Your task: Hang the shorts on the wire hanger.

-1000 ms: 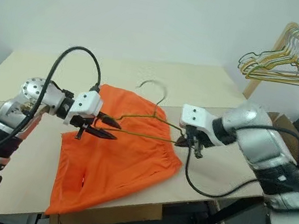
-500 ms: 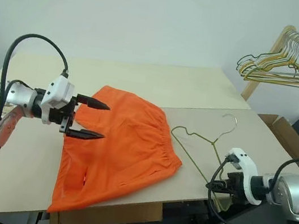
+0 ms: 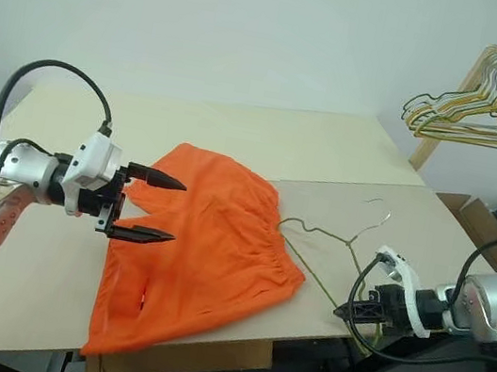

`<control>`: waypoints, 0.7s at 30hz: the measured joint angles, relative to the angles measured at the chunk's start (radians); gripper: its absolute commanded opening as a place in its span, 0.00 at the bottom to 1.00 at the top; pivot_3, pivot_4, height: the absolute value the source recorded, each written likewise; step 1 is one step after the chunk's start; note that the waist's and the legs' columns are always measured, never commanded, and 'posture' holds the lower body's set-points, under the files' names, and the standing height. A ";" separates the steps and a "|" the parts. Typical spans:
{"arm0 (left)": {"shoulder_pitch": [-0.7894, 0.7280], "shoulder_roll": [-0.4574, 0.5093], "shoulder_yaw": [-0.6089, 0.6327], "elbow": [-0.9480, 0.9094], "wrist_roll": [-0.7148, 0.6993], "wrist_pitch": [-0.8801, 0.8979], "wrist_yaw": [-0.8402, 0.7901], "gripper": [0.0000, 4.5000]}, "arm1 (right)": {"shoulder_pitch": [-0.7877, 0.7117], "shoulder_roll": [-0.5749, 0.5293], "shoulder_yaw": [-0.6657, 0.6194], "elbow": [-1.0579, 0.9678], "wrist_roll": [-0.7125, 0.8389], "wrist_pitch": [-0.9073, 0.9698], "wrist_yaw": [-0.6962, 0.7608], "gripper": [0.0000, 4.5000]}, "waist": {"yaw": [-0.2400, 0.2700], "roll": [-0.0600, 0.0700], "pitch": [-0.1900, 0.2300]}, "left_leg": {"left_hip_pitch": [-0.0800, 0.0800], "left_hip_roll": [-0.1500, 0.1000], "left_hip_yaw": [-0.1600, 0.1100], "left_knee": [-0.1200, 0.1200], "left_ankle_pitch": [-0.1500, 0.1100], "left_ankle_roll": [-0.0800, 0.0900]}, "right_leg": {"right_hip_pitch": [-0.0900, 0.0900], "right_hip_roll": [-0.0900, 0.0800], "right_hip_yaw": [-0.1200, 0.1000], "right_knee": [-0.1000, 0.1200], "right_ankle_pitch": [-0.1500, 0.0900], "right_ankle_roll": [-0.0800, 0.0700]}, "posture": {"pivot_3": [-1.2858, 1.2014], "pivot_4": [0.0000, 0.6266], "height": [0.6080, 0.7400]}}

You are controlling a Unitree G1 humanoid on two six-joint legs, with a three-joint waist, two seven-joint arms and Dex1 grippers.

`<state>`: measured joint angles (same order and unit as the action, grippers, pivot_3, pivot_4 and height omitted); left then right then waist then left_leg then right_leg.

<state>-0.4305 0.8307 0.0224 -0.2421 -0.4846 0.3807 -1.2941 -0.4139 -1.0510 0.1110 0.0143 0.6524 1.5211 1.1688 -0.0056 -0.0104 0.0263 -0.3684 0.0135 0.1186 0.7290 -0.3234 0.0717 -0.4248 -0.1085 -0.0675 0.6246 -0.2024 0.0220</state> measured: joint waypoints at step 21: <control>0.066 0.018 0.009 -0.064 -0.028 0.007 0.040 0.99 | 0.081 -0.156 0.004 -0.053 0.121 -0.029 0.114 0.00 | 0.029 0.001 0.000 | 0.000 0.000 0.000 0.000 -0.003 0.001 | 0.000 -0.001 0.000 0.000 0.000 0.000 | 0.55 0.00 1.00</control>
<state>-0.3642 0.8484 0.0312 -0.3061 -0.5124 0.3879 -1.2538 -0.3333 -1.2065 0.1151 -0.0385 0.7729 1.4920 1.2826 0.0230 -0.0095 0.0267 -0.3685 0.0136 0.1184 0.7290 -0.3259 0.0724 -0.4251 -0.1094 -0.0678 0.6242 -0.2025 0.0221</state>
